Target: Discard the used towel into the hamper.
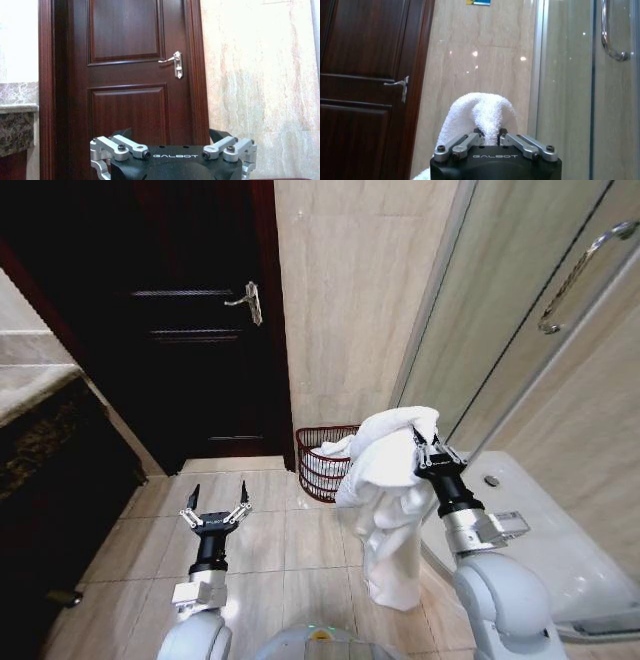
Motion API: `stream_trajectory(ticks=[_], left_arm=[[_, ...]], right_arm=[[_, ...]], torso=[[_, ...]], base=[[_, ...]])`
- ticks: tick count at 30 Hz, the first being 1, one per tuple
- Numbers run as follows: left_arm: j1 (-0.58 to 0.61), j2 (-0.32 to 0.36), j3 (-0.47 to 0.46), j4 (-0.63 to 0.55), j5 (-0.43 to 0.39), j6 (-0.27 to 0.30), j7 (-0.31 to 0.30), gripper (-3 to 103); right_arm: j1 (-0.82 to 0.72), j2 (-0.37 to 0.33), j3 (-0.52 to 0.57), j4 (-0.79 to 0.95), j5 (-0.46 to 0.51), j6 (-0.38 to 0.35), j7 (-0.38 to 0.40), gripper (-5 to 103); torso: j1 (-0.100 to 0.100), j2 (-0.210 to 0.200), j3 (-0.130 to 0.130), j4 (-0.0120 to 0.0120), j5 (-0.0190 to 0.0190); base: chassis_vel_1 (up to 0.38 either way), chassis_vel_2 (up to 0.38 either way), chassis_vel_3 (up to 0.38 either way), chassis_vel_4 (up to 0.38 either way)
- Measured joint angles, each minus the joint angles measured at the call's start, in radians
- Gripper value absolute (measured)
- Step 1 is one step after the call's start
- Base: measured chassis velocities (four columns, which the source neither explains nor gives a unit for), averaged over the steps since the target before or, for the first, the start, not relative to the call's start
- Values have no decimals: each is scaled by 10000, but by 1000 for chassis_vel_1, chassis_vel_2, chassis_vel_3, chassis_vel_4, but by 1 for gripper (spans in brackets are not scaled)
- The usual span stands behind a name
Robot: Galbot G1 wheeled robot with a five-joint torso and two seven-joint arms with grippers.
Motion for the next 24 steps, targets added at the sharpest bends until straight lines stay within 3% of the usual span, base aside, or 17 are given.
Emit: stream_trajectory(ticks=[24], left_arm=[[-21, -4, 16, -183, 121, 24, 38, 100]], right_arm=[[219, -39, 169, 46, 245, -61, 0, 12]], torso=[[392, 973, 586, 0, 0]], base=[[0, 0, 0, 0]])
